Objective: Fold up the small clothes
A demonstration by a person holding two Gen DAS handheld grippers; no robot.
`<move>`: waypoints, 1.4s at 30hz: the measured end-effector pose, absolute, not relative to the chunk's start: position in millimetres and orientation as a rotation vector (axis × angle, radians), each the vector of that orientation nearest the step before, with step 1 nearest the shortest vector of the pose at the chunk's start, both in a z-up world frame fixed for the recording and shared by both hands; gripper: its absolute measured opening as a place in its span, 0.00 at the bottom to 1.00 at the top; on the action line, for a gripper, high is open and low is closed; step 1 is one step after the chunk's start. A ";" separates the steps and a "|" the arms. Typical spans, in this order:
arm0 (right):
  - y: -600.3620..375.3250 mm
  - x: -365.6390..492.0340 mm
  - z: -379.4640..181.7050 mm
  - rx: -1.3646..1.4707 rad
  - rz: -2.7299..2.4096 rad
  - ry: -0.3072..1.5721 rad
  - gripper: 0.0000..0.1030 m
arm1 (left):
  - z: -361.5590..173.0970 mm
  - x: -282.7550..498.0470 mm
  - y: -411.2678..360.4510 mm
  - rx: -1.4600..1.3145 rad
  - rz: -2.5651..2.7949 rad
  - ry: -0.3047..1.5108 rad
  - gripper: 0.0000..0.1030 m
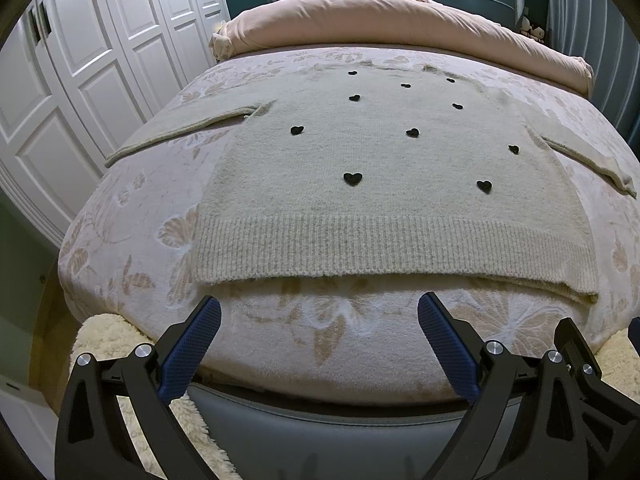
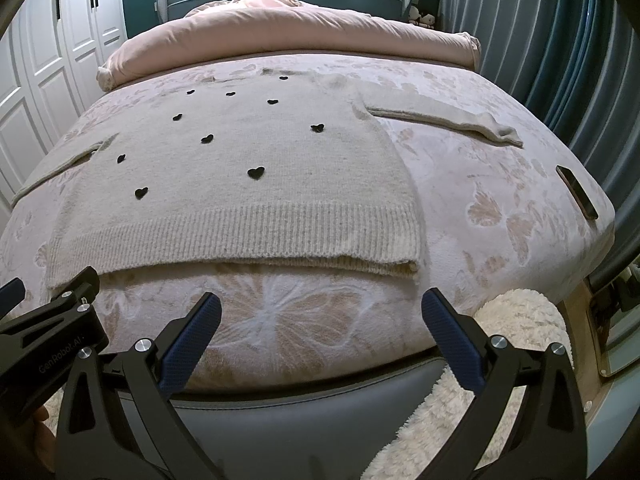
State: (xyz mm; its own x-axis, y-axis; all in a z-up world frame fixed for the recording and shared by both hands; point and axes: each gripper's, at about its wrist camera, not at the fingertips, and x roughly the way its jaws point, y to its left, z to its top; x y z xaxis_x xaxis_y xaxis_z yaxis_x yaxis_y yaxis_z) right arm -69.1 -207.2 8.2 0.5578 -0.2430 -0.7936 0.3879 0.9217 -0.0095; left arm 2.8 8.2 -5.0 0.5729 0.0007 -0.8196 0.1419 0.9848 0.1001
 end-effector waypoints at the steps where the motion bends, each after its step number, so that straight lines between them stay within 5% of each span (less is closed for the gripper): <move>1: -206.7 -69.2 8.1 0.174 -0.374 0.906 0.95 | -5.3 2.7 8.3 0.161 -0.083 0.959 0.93; 42: -214.4 -59.8 30.6 0.182 -0.370 0.901 0.95 | 23.3 13.2 4.6 0.178 -0.076 0.938 0.91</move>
State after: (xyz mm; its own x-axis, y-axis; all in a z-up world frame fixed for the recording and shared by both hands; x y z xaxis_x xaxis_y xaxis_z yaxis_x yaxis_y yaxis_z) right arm -59.8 -214.4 30.6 0.5631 -0.2367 -0.7918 0.3875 0.9219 0.0000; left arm 13.2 4.6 23.3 0.5899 0.0127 -0.8074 0.1419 0.9827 0.1192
